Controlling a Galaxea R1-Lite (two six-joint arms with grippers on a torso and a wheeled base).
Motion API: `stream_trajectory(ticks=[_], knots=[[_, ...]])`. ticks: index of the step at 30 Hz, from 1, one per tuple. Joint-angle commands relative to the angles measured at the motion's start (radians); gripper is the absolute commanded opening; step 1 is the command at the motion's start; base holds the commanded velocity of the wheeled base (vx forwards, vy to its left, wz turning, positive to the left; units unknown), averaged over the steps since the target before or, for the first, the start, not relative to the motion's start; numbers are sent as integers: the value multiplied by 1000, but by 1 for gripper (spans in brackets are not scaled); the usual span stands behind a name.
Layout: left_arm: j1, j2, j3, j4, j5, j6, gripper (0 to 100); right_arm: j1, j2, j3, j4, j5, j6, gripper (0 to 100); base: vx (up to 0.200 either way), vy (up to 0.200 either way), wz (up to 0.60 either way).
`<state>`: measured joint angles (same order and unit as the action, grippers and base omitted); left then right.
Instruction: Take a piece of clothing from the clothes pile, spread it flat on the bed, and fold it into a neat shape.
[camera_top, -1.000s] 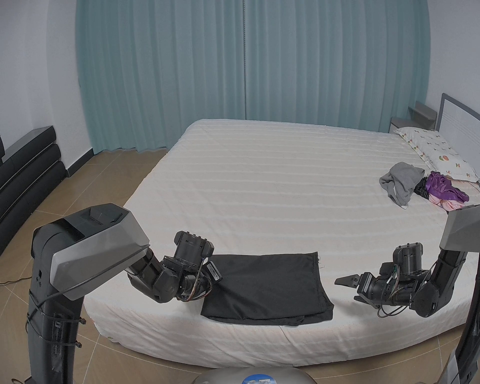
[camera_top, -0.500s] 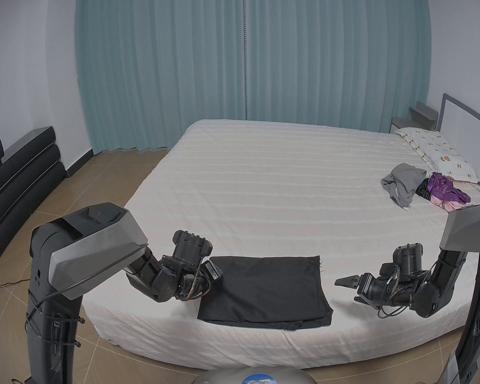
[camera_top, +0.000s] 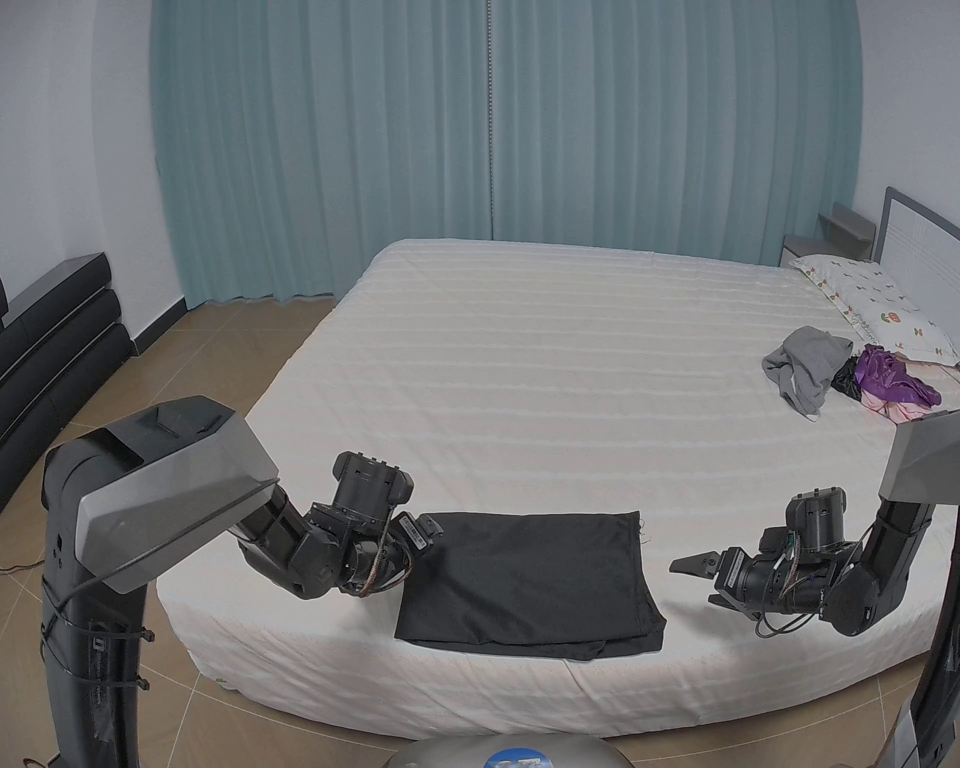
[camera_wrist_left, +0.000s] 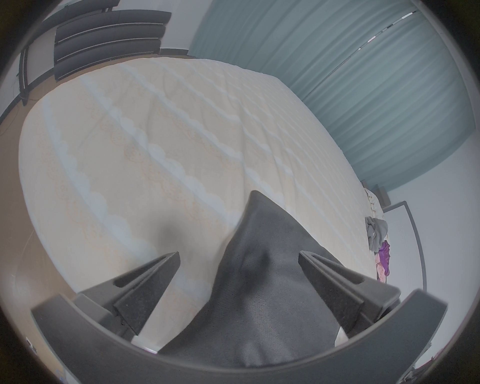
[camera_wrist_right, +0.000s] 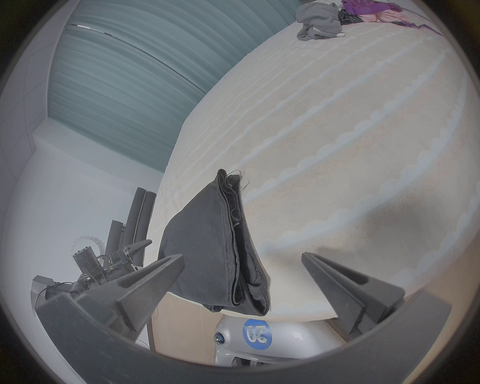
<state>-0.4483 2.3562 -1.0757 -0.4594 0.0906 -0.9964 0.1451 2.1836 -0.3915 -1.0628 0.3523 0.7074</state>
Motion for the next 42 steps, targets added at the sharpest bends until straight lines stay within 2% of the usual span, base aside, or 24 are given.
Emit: stream_trajectory(ticks=[1, 6, 15, 18, 24, 29, 32, 36, 39, 41, 42], knots=[[19, -46, 36, -10, -2, -4, 100, 1, 1, 3, -2, -1, 0, 100, 0, 0, 0], [45, -87, 123, -102, -2, -27, 100, 1, -7, 13, -3, -1, 0, 100, 0, 0, 0], [69, -232, 255, -179, -2, -19, 100, -1, -99, 52, -17, -1, 1, 100, 0, 0, 0], [79, -362, 318, -190, 0, -18, 100, -16, -202, 100, -40, -15, 0, 100, 0, 0, 0], [85, -555, 398, -190, 12, -15, 100, -30, -395, 166, -43, -88, -11, 100, 0, 0, 0], [91, -761, 485, -190, 100, -1, 100, -36, -631, 249, -28, -122, -25, 100, 0, 0, 0], [105, -884, 540, -191, 120, 48, 100, -62, -748, 295, -20, -133, -85, 100, 0, 0, 0], [115, -1100, 612, -188, 127, 133, 100, -121, -912, 372, -6, -133, -218, 100, 0, 0, 0], [120, -1238, 646, -179, 156, 203, 100, -141, -1030, 391, 18, -133, -269, 100, 0, 0, 0], [120, -1264, 654, -177, 162, 220, 100, -145, -1059, 391, 35, -135, -276, 100, 0, 0, 0], [120, -1350, 683, -176, 195, 292, 100, -162, -1179, 390, 130, -130, -321, 100, 0, 0, 0]])
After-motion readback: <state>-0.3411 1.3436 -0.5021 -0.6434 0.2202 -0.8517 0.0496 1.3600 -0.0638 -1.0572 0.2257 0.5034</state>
